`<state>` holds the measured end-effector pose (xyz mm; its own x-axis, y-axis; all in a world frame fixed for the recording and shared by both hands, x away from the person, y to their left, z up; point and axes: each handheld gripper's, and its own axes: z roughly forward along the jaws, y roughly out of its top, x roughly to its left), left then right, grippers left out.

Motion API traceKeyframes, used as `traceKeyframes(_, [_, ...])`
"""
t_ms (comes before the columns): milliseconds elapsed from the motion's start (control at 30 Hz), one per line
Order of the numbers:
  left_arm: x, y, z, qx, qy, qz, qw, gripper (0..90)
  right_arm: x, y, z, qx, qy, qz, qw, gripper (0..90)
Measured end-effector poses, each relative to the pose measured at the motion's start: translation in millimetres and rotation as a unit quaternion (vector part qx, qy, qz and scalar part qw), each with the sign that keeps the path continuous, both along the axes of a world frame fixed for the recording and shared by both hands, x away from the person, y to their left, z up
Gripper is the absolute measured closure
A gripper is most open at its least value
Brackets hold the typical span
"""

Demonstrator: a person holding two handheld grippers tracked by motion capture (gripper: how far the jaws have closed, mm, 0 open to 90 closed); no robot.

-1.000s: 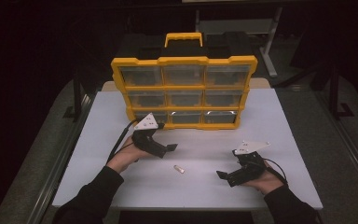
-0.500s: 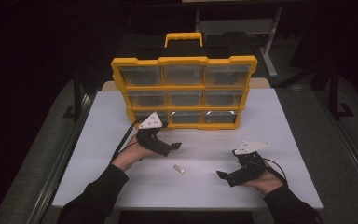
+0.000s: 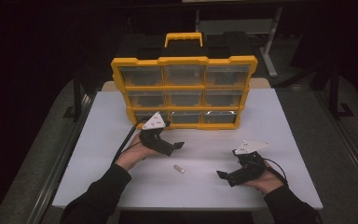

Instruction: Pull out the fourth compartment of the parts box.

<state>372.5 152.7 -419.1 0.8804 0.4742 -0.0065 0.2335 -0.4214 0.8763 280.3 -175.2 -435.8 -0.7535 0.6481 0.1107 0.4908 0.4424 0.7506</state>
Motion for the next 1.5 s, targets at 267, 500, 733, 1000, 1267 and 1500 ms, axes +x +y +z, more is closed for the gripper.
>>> traceKeyframes(267, [-1.3,0.7,1.1,0.002,-0.017,0.002,0.9998,0.0,-0.2,0.0,0.1,0.0,0.0,0.0,1.0,0.0])
traceKeyframes(500, [-2.7,1.1,1.0,0.016,-0.035,-0.001,0.9993,0.0,-0.1,-0.1,0.2,0.0,-0.001,0.001,1.0,0.0])
traceKeyframes(733, [-4.8,0.8,0.4,0.031,-0.054,-0.004,0.9981,0.0,-0.1,-0.1,0.2,0.0,-0.001,0.001,1.0,0.0])
traceKeyframes(1000, [-7.6,0.5,-0.4,0.037,-0.07,-0.004,0.9968,0.1,-0.2,0.2,0.2,0.0,-0.001,0.001,1.0,0.0])
traceKeyframes(1267, [-9.8,0.1,-0.4,0.048,-0.089,-0.006,0.9949,0.1,-0.2,0.0,0.3,0.0,-0.001,0.001,1.0,0.0])
traceKeyframes(1500, [-13.1,-2.0,-0.2,0.06,-0.11,-0.011,0.992,0.1,-0.2,0.0,0.3,0.0,-0.001,0.001,1.0,0.0])
